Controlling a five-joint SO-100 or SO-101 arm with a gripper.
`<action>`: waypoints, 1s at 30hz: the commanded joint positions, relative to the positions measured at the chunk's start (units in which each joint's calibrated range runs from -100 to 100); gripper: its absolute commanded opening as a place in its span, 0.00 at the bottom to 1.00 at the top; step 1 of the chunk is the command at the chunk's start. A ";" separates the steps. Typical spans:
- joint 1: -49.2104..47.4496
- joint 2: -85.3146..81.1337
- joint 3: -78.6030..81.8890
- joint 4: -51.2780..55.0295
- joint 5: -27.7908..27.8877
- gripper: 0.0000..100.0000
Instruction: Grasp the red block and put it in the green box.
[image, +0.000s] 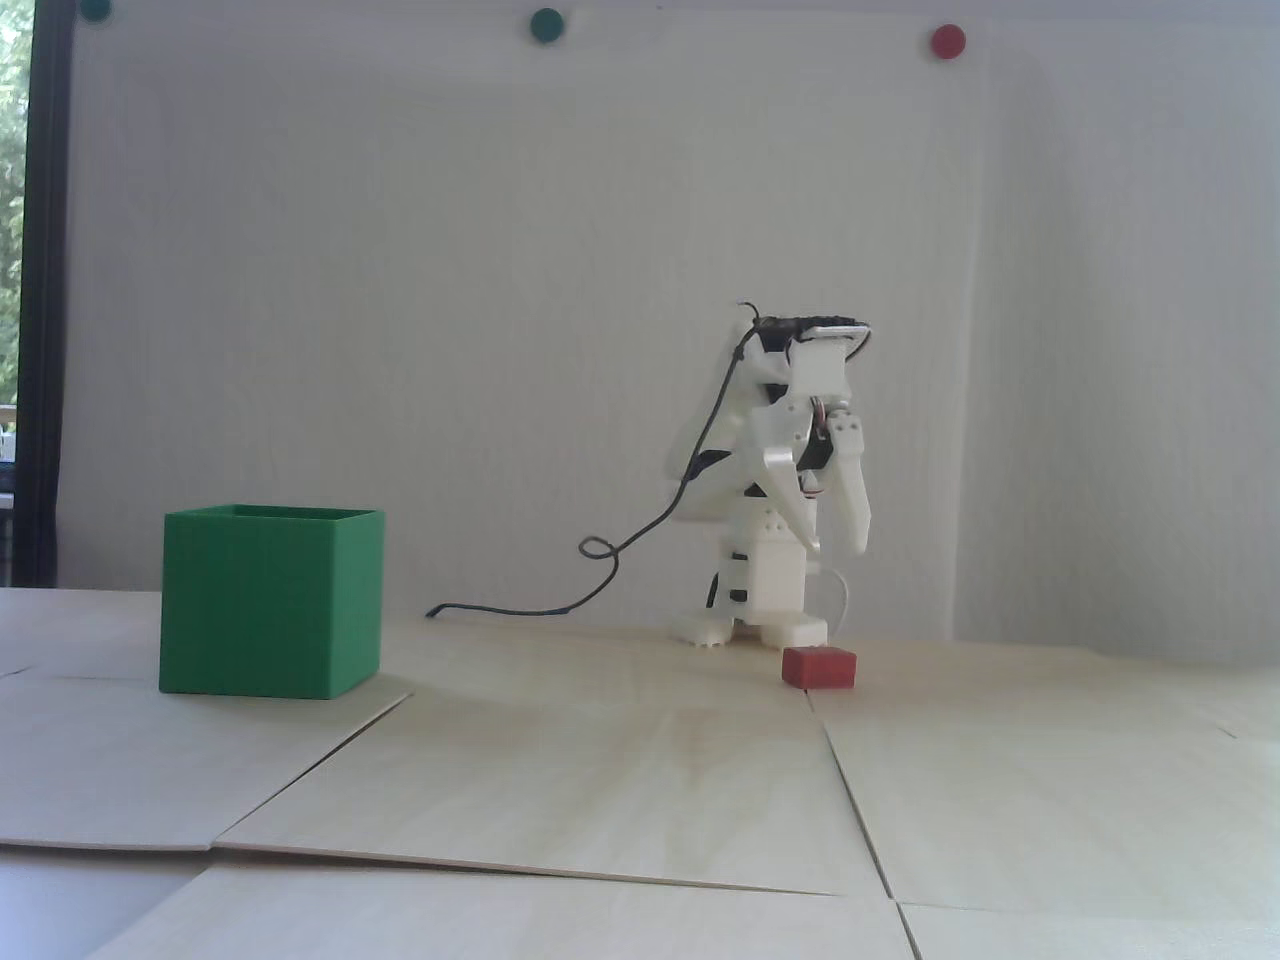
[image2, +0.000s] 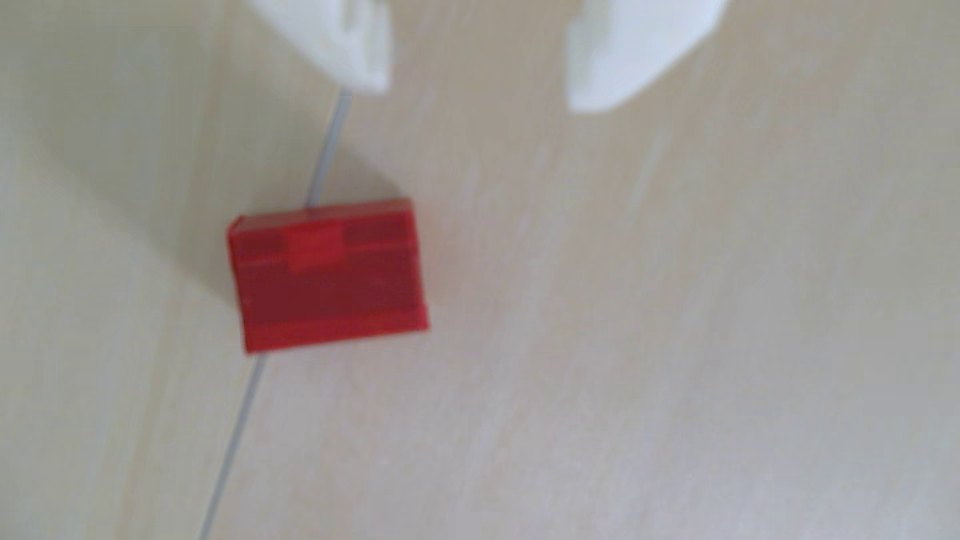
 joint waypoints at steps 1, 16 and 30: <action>0.07 11.54 -8.88 -3.95 -0.63 0.12; 4.97 42.17 -15.53 -14.91 -0.27 0.25; 4.89 48.49 -7.10 -19.38 -0.32 0.43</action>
